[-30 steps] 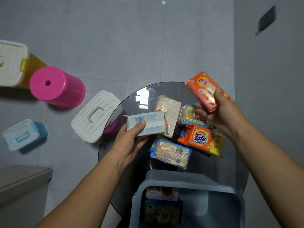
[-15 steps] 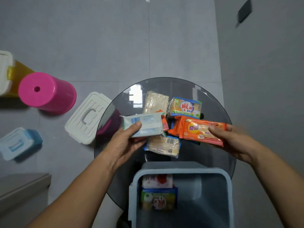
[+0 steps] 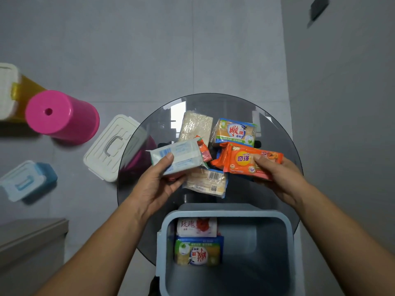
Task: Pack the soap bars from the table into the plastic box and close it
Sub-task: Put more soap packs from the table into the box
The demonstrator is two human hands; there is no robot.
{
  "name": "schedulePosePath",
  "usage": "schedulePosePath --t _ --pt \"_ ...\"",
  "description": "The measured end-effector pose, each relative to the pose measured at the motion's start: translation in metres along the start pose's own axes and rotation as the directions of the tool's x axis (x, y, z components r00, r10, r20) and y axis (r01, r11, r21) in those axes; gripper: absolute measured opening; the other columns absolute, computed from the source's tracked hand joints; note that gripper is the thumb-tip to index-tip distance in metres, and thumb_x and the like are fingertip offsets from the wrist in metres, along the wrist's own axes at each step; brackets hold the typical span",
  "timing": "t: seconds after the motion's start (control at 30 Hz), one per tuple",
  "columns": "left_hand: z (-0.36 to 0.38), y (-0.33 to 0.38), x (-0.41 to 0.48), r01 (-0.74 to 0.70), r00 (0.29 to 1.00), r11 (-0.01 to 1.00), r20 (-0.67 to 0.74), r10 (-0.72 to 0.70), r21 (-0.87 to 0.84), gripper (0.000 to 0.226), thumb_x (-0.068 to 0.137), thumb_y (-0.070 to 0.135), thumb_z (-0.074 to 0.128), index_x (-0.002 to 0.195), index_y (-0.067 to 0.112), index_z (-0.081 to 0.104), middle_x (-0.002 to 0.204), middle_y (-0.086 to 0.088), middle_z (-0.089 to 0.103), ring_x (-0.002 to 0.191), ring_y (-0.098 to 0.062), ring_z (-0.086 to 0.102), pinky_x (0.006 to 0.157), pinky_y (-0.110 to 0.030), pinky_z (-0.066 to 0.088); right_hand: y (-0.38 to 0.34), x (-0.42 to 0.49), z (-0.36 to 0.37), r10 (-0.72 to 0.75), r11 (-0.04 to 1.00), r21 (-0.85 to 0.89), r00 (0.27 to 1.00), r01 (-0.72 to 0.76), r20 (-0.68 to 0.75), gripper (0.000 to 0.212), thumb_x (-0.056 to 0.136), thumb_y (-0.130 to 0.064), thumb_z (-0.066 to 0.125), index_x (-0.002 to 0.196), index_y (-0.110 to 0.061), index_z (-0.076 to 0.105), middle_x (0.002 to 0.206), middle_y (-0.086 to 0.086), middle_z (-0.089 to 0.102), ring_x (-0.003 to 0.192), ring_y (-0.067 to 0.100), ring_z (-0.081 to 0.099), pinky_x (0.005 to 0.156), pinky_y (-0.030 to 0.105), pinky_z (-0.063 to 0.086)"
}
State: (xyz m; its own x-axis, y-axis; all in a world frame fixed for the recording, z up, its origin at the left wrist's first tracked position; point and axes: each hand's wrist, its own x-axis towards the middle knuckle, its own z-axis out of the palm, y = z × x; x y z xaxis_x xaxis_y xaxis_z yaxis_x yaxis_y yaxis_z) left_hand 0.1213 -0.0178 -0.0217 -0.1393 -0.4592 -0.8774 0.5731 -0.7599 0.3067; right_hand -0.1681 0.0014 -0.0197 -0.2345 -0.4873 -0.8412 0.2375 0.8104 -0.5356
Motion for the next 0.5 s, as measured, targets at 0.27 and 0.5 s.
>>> schedulePosePath --t 0.27,0.5 --pt "-0.005 -0.010 0.001 -0.006 0.999 1.000 -0.045 0.005 -0.024 0.047 0.077 0.023 0.072 0.120 0.009 0.065 0.112 -0.015 0.075 0.115 -0.029 0.068 0.093 -0.048 0.056 0.001 0.007 -0.010 0.049 0.982 0.178 0.998 -0.057 0.045 0.035 0.088 -0.026 0.072 0.118 -0.012 0.060 0.110 0.013 0.076 0.103 0.028 0.073 0.091 0.049 0.057" --pt "-0.007 -0.018 -0.002 -0.024 0.999 1.000 -0.045 0.023 -0.004 0.046 0.078 0.023 0.071 0.122 0.009 0.065 0.125 -0.017 0.072 0.123 -0.031 0.064 0.109 -0.052 0.047 0.007 0.012 -0.031 0.056 0.981 0.178 0.993 -0.074 0.105 0.049 0.074 -0.029 0.076 0.118 -0.012 0.062 0.111 0.014 0.076 0.101 0.026 0.074 0.100 0.047 0.052"
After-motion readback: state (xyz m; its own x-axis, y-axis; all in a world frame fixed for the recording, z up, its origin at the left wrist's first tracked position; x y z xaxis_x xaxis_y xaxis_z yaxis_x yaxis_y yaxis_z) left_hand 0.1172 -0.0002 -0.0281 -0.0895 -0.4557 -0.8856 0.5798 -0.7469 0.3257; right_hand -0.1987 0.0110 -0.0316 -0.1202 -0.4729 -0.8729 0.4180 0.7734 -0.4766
